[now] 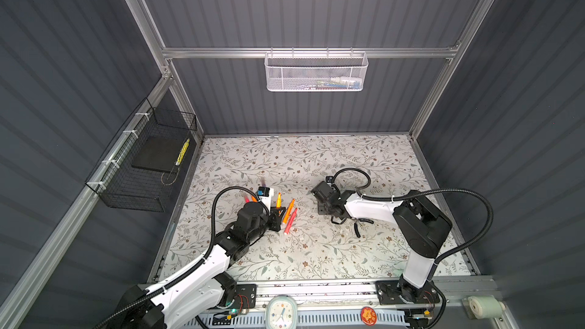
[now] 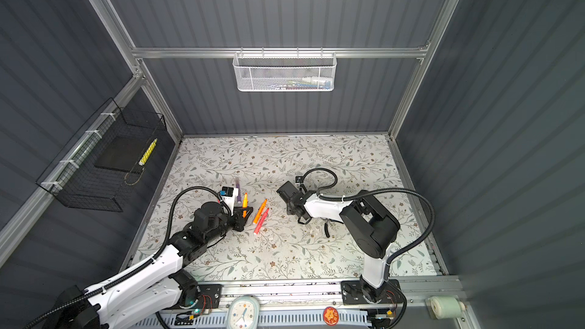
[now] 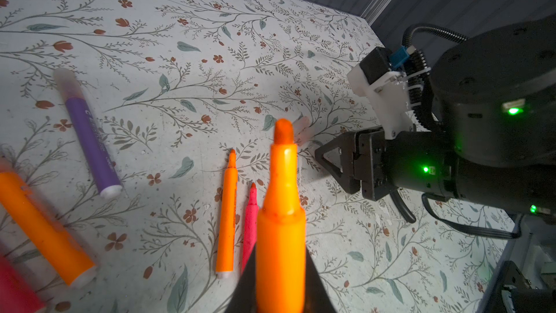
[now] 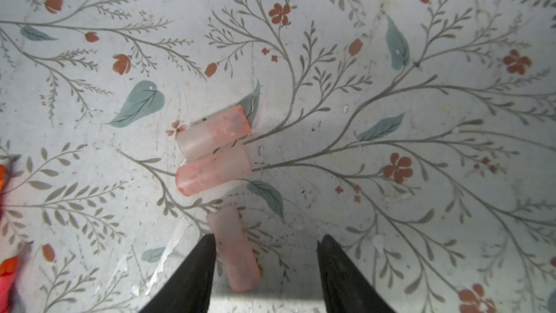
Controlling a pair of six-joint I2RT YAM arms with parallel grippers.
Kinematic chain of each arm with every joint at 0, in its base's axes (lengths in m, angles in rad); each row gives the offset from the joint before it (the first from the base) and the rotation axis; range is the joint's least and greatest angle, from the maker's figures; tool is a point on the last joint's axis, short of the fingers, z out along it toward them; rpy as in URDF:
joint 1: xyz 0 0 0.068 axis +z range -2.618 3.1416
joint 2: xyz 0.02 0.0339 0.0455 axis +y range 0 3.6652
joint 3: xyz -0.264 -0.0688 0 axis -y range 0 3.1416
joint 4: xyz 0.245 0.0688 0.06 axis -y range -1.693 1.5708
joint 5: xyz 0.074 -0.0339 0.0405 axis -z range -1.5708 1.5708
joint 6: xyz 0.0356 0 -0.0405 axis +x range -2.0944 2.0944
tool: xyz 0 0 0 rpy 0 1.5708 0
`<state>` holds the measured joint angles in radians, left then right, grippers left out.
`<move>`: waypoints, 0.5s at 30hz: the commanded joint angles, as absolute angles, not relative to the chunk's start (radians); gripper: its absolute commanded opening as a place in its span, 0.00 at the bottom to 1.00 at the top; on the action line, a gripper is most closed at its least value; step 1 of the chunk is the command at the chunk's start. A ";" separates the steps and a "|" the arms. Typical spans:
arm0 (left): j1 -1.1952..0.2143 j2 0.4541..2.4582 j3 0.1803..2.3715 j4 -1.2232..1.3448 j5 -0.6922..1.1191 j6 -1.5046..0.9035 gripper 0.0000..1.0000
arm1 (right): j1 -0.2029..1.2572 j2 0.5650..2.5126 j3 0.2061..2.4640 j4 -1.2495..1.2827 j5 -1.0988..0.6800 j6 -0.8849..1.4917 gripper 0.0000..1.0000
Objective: Insert pens into pen caps
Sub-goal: Rotate the pen cap at the center of the table, then pick up the pen cap from the center of the table.
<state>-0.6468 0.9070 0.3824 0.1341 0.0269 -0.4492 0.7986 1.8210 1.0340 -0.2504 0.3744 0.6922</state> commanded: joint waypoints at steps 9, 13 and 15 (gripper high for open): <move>-0.649 0.887 0.393 0.120 0.038 -0.448 0.00 | 0.775 1.874 1.069 -0.240 0.334 0.672 0.52; -0.649 0.885 0.393 0.118 0.040 -0.447 0.00 | 0.771 1.881 1.069 -0.239 0.329 0.672 0.43; -0.649 0.884 0.392 0.120 0.040 -0.448 0.00 | 0.770 1.879 1.065 -0.239 0.327 0.673 0.37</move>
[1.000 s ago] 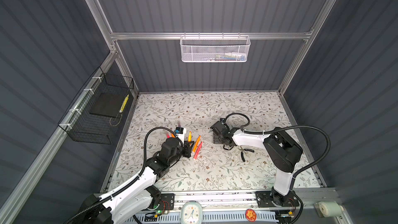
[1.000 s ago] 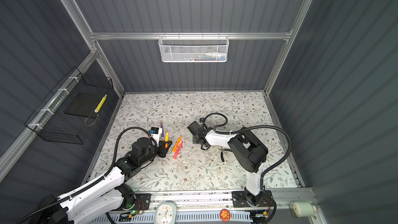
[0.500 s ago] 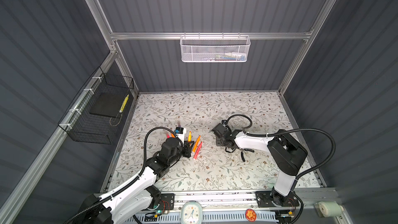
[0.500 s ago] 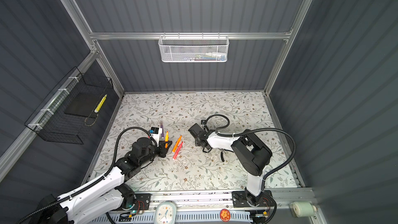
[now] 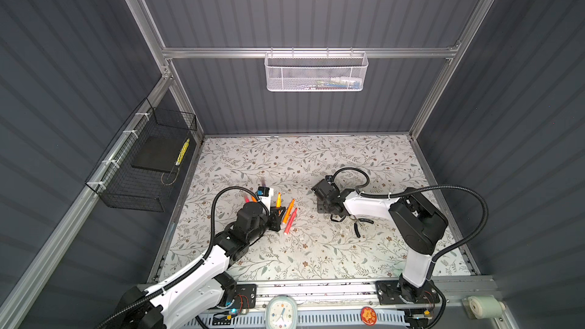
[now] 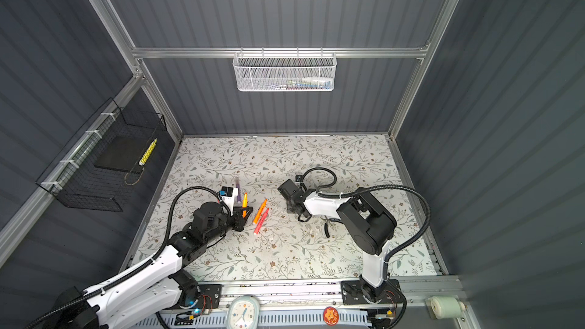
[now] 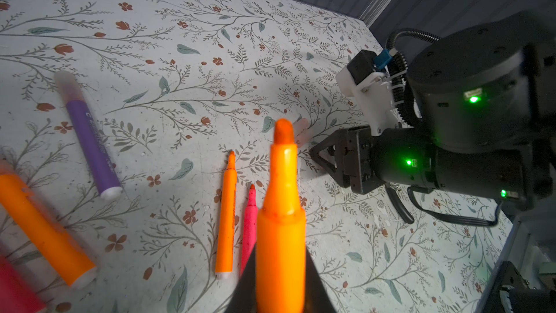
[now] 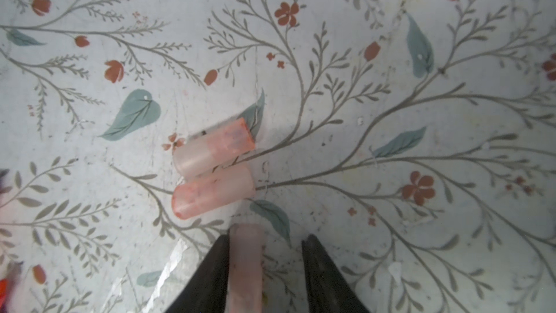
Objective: Insert pens into pen caps
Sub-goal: Pick up the pen cap from the center of the table.
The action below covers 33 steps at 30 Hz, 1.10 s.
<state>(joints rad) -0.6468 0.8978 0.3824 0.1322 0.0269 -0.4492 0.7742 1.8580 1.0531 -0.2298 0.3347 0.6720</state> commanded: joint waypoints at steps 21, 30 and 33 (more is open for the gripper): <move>-0.649 0.872 0.383 0.120 0.044 -0.451 0.00 | 0.770 1.915 1.072 -0.242 0.325 0.685 0.22; -0.649 0.866 0.382 0.119 0.053 -0.453 0.00 | 0.770 1.853 1.036 -0.219 0.328 0.696 0.14; -0.649 0.871 0.386 0.121 0.064 -0.454 0.00 | 0.771 1.790 1.005 -0.204 0.337 0.703 0.12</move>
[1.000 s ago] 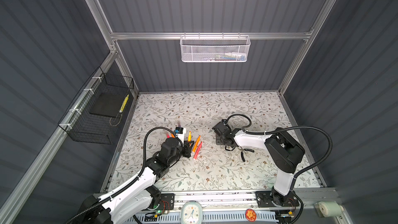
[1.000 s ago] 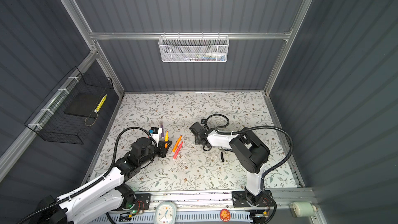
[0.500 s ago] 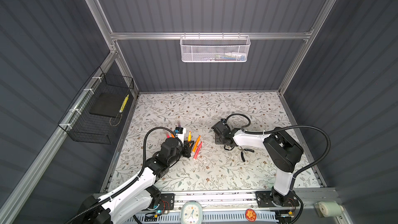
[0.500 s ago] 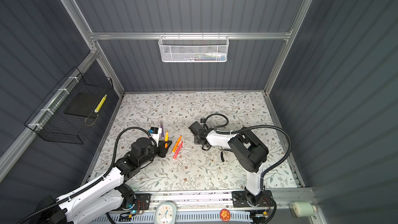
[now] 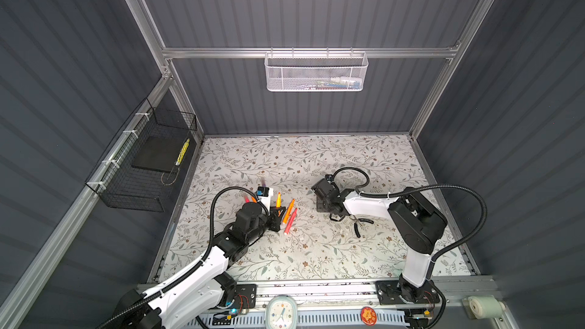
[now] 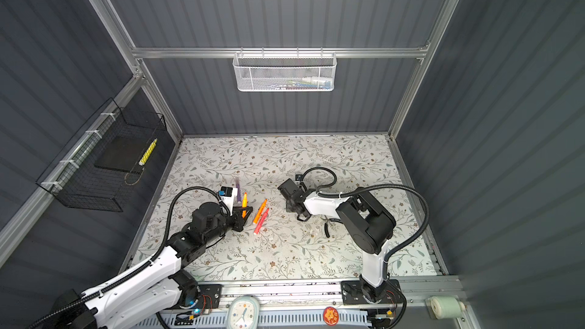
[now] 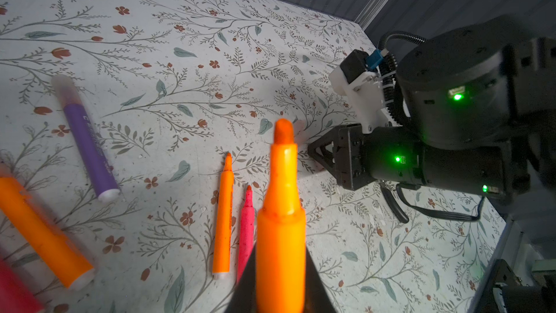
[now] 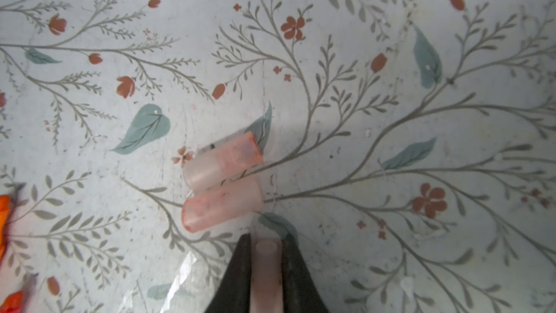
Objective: Insert pens into pen caps
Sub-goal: Pick up the pen cap from the center of the table.
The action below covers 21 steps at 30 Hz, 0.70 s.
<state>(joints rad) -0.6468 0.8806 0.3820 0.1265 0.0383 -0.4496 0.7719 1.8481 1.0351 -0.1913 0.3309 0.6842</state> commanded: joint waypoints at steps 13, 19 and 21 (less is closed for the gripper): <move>-0.652 0.960 0.381 0.247 0.239 -0.465 0.00 | 0.771 1.301 0.698 0.038 0.369 0.749 0.06; -0.666 1.018 0.380 0.330 0.304 -0.486 0.00 | 0.770 1.060 0.534 0.224 0.376 0.783 0.00; -0.681 1.037 0.385 0.354 0.311 -0.496 0.00 | 0.771 1.003 0.508 0.268 0.359 0.785 0.00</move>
<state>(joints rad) -0.6643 1.0195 0.3813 0.2867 0.2596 -0.4728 0.7719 1.0626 0.5343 0.1463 0.3557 0.7639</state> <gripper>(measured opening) 0.177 0.168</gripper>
